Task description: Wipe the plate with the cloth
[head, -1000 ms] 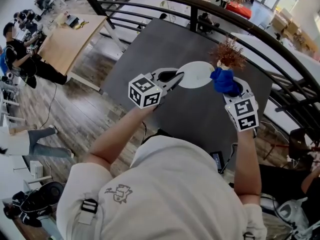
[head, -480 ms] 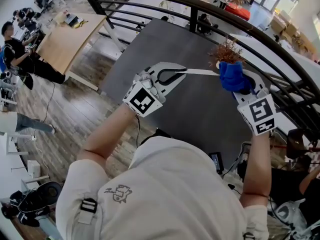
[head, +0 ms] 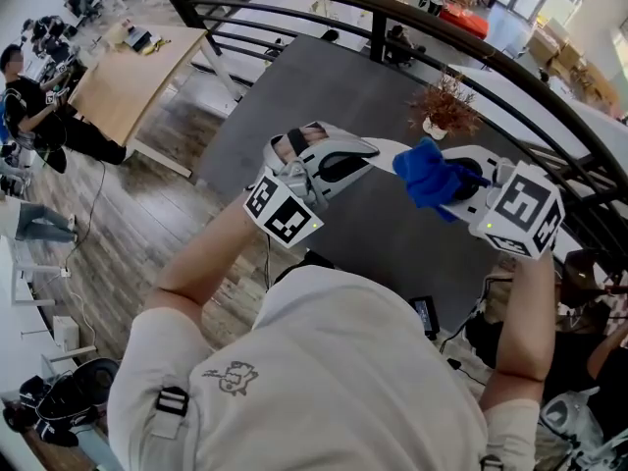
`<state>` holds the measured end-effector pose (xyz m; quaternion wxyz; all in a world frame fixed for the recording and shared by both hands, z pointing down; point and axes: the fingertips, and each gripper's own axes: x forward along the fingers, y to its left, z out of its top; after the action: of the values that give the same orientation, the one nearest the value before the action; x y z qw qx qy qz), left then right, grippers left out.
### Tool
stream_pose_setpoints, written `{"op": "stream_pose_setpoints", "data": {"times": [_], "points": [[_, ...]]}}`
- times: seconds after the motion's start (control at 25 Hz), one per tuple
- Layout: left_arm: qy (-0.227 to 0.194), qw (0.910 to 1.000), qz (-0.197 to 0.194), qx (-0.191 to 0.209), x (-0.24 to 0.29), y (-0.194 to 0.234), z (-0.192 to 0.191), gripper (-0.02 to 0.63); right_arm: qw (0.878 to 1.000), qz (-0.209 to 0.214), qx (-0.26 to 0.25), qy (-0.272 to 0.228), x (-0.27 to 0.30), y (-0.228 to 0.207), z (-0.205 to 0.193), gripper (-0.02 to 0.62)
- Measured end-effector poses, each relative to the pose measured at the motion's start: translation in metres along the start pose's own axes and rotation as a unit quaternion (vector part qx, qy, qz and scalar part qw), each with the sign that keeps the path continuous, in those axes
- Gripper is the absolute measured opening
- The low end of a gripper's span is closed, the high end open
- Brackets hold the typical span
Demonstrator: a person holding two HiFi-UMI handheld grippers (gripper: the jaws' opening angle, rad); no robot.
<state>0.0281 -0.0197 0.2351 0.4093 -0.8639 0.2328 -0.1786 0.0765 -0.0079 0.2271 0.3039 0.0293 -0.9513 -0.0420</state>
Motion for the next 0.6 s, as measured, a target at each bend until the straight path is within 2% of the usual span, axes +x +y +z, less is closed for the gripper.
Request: {"op": "stream_pose_setpoints", "data": {"times": [0.12, 0.24, 0.4, 0.6], "points": [[-0.006, 0.9993, -0.012, 0.034, 0.002, -0.010, 0.009, 0.015, 0.993, 0.089, 0.069, -0.026, 0.009, 0.016, 0.017, 0.098], [-0.022, 0.9984, -0.010, 0.050, 0.000, -0.016, 0.024, 0.015, 0.979, 0.143, 0.136, -0.060, 0.015, 0.023, 0.035, 0.098], [-0.040, 0.9975, -0.002, 0.059, -0.003, -0.016, 0.035, 0.015, 0.963, 0.154, 0.202, -0.091, 0.022, 0.000, 0.045, 0.101], [-0.042, 0.9952, -0.004, 0.089, 0.000, -0.021, 0.041, 0.017, 0.958, 0.136, 0.240, -0.075, 0.039, -0.026, 0.026, 0.101]]}}
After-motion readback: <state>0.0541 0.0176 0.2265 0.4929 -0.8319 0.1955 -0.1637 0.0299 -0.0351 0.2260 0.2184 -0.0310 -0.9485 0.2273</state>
